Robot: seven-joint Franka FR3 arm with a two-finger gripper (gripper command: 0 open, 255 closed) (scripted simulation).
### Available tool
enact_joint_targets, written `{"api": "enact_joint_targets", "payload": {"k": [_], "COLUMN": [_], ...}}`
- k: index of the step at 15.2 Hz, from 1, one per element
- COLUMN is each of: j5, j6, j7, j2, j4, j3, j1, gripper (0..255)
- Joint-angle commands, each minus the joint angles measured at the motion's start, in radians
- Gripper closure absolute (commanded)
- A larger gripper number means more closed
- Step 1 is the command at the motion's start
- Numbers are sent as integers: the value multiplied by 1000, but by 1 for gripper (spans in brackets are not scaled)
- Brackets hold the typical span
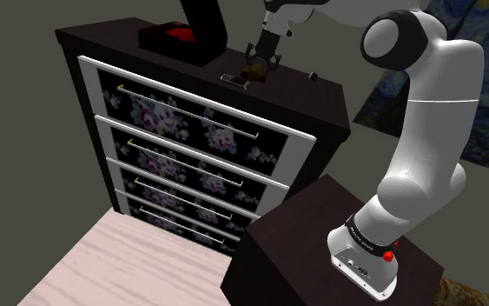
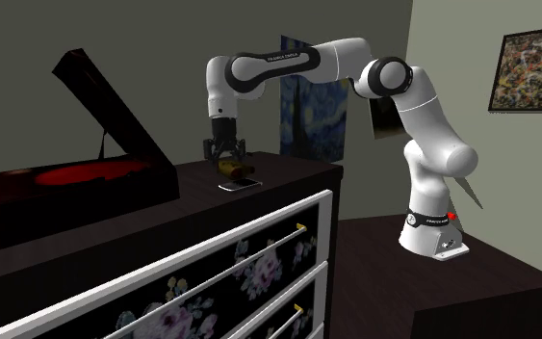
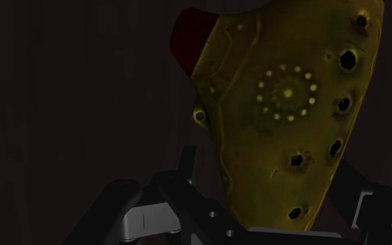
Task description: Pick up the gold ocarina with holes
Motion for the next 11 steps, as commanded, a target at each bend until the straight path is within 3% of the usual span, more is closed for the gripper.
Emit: {"api": "enact_joint_targets", "payload": {"k": [1,11], "j5": [0,-3], "j6": [0,-110], "j7": [0,19], "j2": [0,9], "j4": [-1,120], "j3": [0,1], "j1": [0,-4], "gripper": [255,255]}}
